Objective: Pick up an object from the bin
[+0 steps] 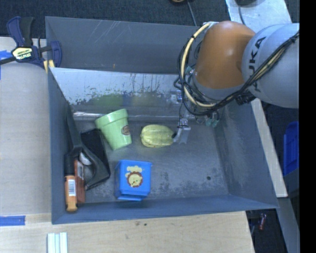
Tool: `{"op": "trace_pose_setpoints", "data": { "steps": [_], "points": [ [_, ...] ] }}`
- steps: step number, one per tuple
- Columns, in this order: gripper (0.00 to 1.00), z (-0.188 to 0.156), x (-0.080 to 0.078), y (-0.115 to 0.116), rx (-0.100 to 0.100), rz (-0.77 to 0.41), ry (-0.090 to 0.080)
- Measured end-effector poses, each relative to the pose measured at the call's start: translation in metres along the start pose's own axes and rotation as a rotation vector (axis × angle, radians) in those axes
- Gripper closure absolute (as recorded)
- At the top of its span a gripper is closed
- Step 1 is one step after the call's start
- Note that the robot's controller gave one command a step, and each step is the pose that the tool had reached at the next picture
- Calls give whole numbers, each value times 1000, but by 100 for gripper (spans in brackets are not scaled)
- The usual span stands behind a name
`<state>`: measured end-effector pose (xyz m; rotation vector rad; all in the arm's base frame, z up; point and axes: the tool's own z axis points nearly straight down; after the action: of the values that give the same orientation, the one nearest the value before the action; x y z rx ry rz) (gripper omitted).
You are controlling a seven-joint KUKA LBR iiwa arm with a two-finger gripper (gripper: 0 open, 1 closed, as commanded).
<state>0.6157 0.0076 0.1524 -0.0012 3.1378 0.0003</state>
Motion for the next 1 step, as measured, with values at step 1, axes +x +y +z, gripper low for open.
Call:
{"op": "trace_pose_setpoints", "data": {
  "steps": [1],
  "points": [
    [0, 0, 0, 0, 0, 0, 0]
  ]
}}
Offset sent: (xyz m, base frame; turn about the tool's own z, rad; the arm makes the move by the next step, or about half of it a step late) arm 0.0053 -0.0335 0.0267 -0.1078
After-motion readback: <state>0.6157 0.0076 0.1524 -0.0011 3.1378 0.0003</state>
